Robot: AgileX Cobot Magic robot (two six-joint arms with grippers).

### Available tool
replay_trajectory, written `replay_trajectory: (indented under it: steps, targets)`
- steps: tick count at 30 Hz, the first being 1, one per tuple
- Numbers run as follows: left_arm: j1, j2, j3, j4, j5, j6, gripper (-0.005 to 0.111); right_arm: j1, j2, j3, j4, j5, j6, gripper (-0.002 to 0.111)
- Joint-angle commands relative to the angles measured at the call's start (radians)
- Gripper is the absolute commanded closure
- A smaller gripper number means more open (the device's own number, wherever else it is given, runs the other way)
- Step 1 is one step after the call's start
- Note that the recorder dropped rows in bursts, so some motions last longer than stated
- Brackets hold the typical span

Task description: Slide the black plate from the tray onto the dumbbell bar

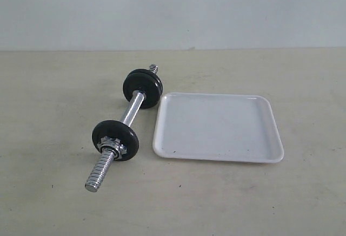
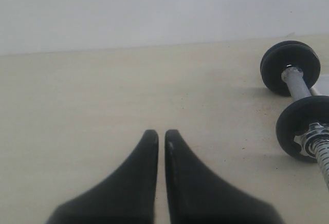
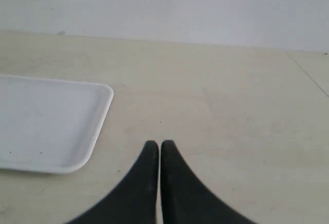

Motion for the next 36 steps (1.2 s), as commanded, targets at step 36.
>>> replay_trajectory:
  steps: [36]
  targets:
    - [-0.010,-0.004,0.004,-0.003,-0.001,-0.005,0.102,-0.001,0.000,0.000,0.022,0.042,0.007,0.109]
